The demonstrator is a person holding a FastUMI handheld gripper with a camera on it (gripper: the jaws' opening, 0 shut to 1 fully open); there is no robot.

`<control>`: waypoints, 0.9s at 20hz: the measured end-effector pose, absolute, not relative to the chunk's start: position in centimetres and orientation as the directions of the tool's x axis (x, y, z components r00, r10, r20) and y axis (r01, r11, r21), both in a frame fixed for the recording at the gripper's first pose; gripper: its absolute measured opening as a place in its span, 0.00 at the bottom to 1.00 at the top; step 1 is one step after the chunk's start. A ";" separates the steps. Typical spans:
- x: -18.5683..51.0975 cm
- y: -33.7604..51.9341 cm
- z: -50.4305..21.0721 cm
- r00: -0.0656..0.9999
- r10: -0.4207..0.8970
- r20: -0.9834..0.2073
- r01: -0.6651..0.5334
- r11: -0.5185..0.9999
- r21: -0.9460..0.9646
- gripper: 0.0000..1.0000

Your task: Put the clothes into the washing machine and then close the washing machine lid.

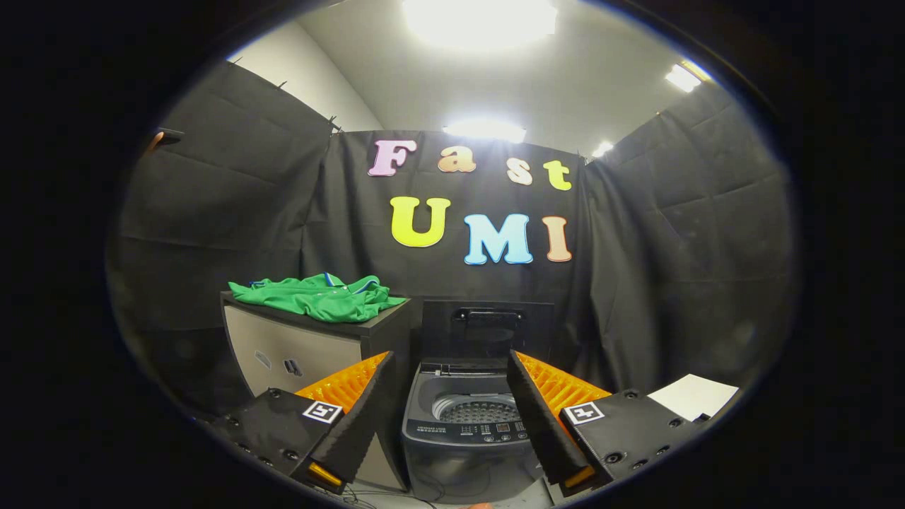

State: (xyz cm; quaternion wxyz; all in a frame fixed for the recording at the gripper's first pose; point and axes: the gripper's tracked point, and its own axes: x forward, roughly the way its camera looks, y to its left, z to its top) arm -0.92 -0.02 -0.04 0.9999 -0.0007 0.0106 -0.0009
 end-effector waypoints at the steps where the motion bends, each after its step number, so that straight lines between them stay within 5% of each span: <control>1: -0.9 -0.1 0.1 1.000 0.000 -0.022 0.000 1.000 -0.001 0.98; 12: 0.3 1.5 1.7 0.998 0.052 -0.045 -0.052 0.999 0.005 0.98; 18: 6.1 5.4 8.5 0.989 0.147 -0.023 -0.146 0.988 0.054 0.98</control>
